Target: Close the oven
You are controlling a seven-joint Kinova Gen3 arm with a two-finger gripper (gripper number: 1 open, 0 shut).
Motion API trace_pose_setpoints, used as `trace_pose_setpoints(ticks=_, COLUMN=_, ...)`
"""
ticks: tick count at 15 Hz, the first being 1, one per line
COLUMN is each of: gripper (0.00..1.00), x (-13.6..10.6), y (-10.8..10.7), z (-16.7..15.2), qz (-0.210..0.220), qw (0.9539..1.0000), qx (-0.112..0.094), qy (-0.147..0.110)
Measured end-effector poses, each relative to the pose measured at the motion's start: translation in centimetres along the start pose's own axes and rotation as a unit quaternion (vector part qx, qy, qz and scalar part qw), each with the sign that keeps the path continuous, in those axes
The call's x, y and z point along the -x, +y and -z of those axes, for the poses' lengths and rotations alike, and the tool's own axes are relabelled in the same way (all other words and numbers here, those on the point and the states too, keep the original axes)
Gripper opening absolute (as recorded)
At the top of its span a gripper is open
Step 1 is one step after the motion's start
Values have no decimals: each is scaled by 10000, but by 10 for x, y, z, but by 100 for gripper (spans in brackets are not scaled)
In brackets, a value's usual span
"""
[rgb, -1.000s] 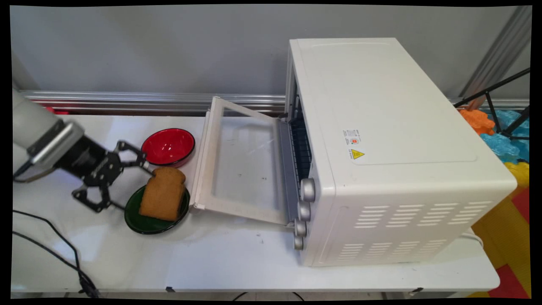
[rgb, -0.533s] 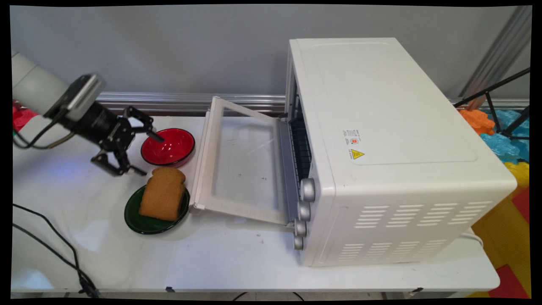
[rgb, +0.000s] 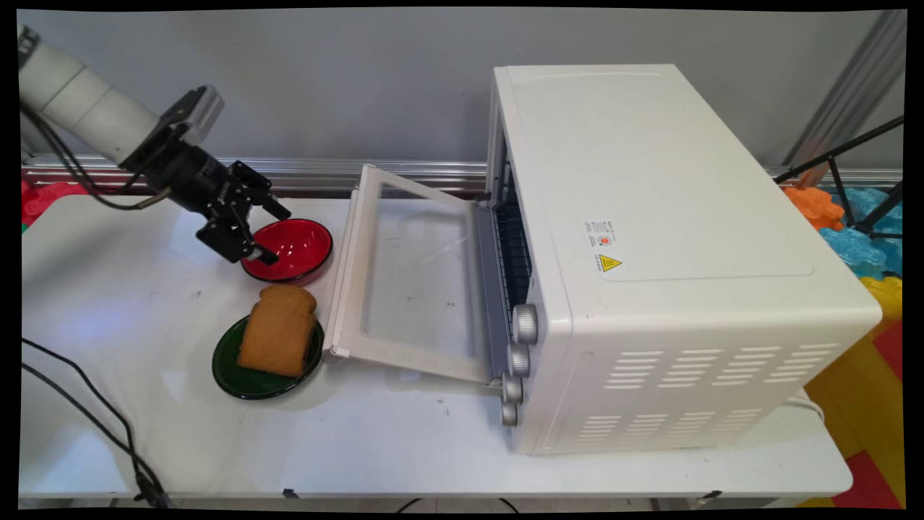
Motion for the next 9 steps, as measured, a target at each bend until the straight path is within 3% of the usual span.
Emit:
trace_pose_setpoints(ticks=2, gripper=100, x=1, y=-11, z=-7, qz=264, qw=9996, qx=123, qy=-49)
trace_pose_setpoints(ticks=3, gripper=0, x=2, y=-14, z=-9, qz=346, qw=9992, qx=190, qy=-49)
trace_pose_setpoints(ticks=9, gripper=0, x=5, y=-25, z=-26, qz=500, qw=9978, qx=435, qy=29)
